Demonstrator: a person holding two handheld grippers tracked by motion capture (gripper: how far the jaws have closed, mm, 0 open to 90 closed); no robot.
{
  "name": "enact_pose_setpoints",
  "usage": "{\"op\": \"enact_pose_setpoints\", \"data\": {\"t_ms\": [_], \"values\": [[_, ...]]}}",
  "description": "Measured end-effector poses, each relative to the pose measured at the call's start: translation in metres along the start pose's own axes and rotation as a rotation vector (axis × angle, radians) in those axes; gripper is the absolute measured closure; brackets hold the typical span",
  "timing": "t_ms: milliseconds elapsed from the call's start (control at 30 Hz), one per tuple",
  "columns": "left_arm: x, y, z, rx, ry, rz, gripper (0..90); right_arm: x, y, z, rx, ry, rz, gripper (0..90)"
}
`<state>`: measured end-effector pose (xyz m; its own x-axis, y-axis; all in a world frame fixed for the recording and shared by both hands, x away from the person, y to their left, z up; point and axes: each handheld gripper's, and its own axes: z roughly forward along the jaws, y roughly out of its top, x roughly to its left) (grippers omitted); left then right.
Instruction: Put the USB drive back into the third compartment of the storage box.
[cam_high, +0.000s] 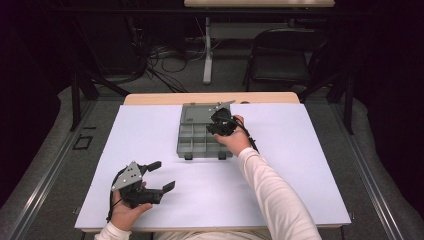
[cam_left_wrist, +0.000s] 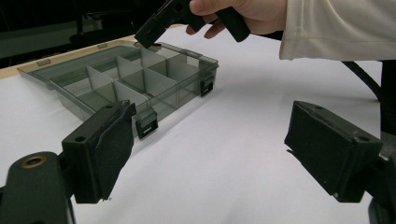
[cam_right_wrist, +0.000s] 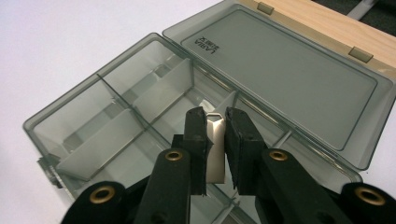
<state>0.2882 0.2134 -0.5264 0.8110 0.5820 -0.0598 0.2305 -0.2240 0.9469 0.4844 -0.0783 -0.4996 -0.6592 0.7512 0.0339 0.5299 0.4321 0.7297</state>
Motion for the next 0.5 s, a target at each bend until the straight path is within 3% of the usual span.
{"op": "enact_pose_setpoints", "data": {"t_ms": [500], "values": [[0.002, -0.001, 0.0, 0.002, -0.019, -0.004, 15.0, -0.013, -0.006, 0.013, 0.022, -0.023, 0.032, 79.1]]}}
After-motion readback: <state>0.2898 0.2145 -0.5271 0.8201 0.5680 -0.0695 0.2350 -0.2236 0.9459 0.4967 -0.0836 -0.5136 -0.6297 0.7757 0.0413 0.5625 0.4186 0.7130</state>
